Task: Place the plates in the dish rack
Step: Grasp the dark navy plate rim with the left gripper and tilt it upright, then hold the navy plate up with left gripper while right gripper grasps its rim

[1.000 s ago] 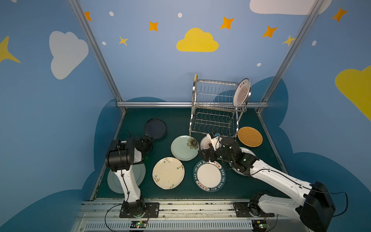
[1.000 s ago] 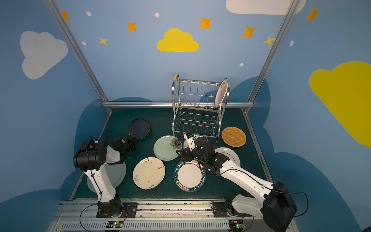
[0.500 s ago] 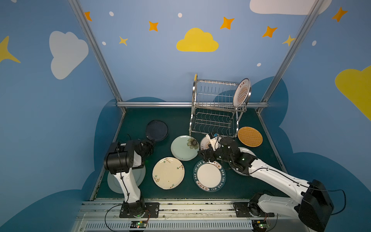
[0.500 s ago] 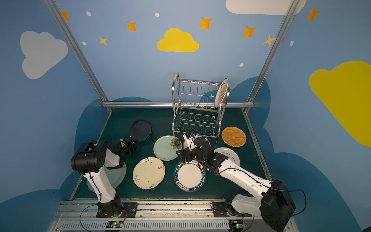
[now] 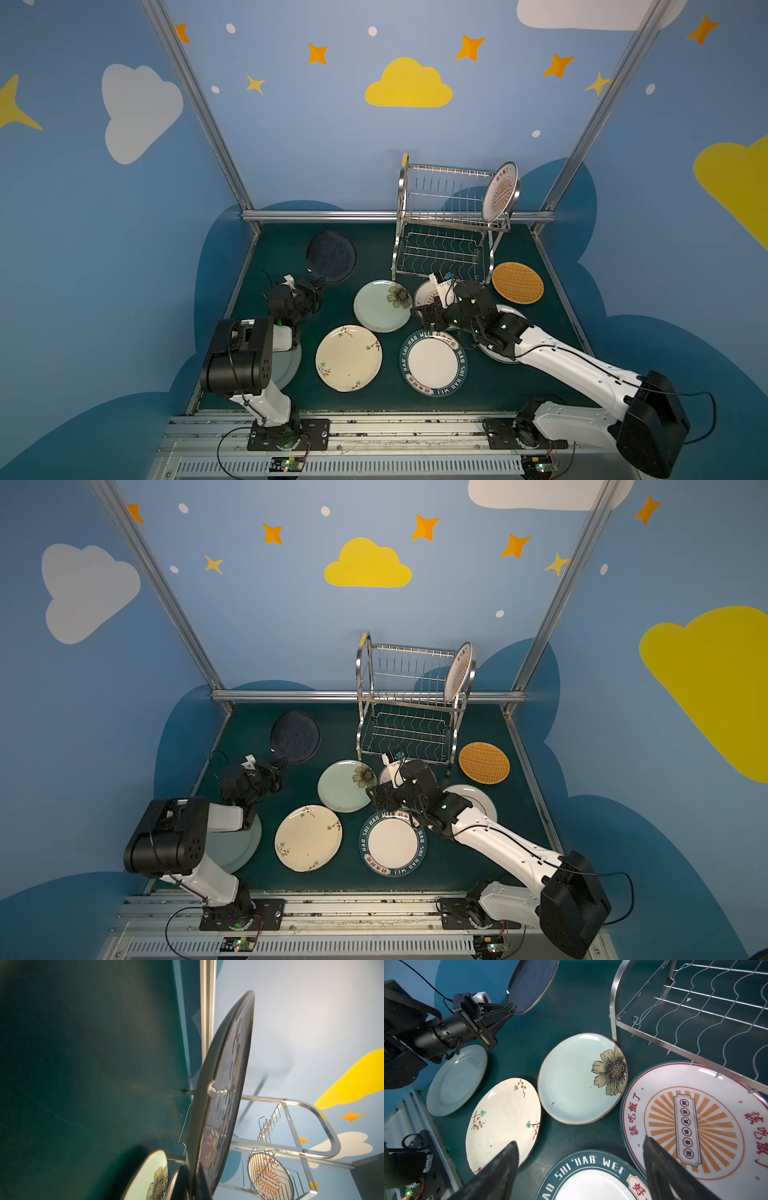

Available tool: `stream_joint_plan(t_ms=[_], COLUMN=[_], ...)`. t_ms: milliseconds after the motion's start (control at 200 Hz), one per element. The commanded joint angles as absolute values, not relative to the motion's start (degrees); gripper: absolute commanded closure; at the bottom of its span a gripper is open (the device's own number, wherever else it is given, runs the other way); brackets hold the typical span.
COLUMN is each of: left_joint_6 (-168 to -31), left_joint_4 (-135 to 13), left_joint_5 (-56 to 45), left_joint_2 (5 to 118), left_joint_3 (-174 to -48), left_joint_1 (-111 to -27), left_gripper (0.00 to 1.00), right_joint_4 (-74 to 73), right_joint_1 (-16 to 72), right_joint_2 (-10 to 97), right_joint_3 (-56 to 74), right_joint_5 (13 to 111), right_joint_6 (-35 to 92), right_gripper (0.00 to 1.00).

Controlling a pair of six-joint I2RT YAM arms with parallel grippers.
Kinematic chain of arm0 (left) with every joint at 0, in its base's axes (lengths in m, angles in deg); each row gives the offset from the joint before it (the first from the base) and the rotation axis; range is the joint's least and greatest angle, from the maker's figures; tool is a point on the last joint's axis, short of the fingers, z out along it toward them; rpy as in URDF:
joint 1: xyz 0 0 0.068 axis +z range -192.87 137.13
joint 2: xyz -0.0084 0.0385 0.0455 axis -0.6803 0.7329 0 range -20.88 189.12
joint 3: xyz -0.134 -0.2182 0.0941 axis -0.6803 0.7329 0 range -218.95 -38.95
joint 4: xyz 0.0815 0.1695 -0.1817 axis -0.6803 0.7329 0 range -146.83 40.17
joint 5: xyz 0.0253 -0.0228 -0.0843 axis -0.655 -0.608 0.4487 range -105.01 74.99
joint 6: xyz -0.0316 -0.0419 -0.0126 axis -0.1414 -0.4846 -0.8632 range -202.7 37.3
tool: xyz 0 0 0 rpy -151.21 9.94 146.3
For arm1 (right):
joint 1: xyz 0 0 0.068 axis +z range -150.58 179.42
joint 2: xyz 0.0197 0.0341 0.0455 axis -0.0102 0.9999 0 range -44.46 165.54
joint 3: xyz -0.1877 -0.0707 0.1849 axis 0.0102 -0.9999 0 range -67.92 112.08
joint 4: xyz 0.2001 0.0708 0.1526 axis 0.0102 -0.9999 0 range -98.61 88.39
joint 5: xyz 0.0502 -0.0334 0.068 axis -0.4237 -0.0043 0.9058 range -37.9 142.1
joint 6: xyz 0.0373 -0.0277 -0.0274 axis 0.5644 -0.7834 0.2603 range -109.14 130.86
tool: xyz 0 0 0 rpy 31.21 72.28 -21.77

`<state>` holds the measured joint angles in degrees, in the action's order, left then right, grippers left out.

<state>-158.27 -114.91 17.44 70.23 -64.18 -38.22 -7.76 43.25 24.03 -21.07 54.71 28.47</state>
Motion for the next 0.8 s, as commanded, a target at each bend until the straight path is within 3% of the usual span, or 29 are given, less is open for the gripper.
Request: stream_joint_plan(t_ms=[0, 250, 796], left_joint_6=[-155.44, -151.06, -156.16], left_joint_4=[-115.07, -99.71, -104.69], left_joint_5=[19.24, 18.60, 21.12], left_joint_2=[62.34, 48.76, 41.75], left_joint_3=[-65.12, -65.84, -63.12], left_joint_1=[-39.88, -45.51, -53.76], left_gripper=[0.97, 0.96, 0.97], right_joint_4=[-10.60, -18.88, -18.90], right_joint_1=[41.91, 39.33, 38.10], right_joint_2=[21.64, 27.60, 49.24], right_joint_3=[-16.36, -2.61, 16.85], right_joint_5=[56.05, 61.77, 71.08], right_joint_6=[29.78, 32.31, 38.10], right_gripper=[0.09, 0.07, 0.08])
